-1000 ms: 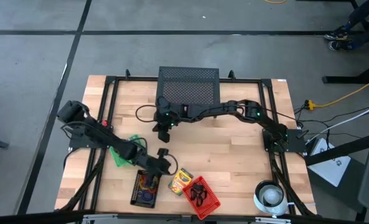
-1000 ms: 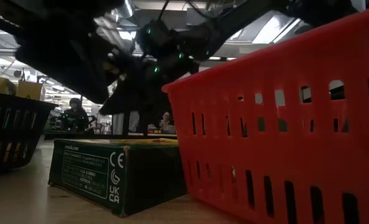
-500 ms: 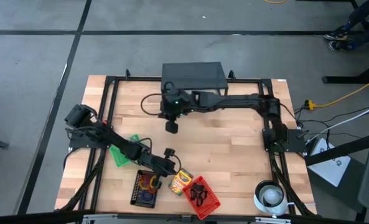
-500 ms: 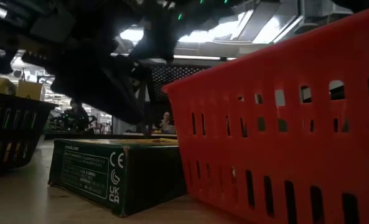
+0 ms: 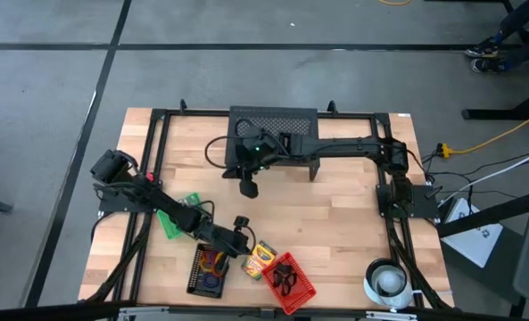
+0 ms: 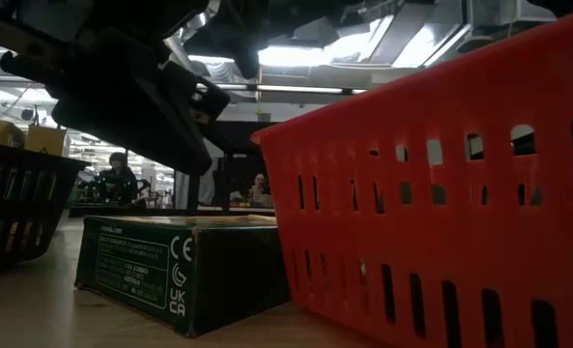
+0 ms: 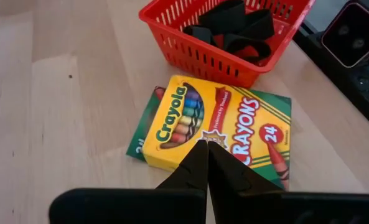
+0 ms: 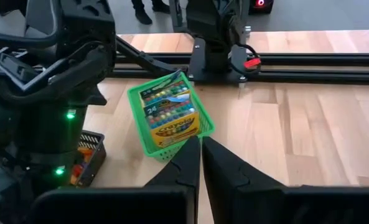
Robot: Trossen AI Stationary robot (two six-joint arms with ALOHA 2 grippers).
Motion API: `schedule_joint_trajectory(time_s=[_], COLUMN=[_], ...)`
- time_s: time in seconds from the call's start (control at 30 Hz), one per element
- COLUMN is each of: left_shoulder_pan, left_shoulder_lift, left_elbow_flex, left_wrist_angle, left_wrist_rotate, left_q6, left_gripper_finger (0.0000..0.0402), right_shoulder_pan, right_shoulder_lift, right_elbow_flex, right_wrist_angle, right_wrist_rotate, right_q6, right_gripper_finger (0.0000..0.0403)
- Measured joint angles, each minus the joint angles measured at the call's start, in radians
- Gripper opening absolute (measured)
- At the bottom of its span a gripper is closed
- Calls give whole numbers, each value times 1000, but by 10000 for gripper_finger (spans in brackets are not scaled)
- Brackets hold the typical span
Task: Pick & Place Office Desk Supplies
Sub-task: Put the yellow crayon box into the green bin
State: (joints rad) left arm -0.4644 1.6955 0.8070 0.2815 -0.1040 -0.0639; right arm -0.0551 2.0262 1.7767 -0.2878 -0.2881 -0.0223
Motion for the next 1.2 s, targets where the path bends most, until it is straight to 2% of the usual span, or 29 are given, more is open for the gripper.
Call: schedule_joint_trajectory(time_s=[0.5,0.7,0.9,1.07,1.2], left_shoulder_pan=[2,2,2,1,1], left_shoulder_lift=[0,0,0,0,0], left_elbow_flex=[0,0,0,0,0], left_wrist_angle=[9,9,-1,-14,-19], left_wrist_rotate=[-2,-6,0,0,0], left_q6=[23,34,26,18,23], left_gripper_finger=[2,2,2,1,2], right_shoulder_pan=[2,37,65,64,65], right_shoulder_lift=[0,1,-9,-120,-304], right_elbow_flex=[0,0,-2,-51,-269], right_wrist_angle=[4,65,63,52,101], right_wrist_rotate=[-2,-119,-82,-79,5], right_q6=[-33,-97,-125,-152,-138], right_gripper_finger=[20,20,20,20,20])
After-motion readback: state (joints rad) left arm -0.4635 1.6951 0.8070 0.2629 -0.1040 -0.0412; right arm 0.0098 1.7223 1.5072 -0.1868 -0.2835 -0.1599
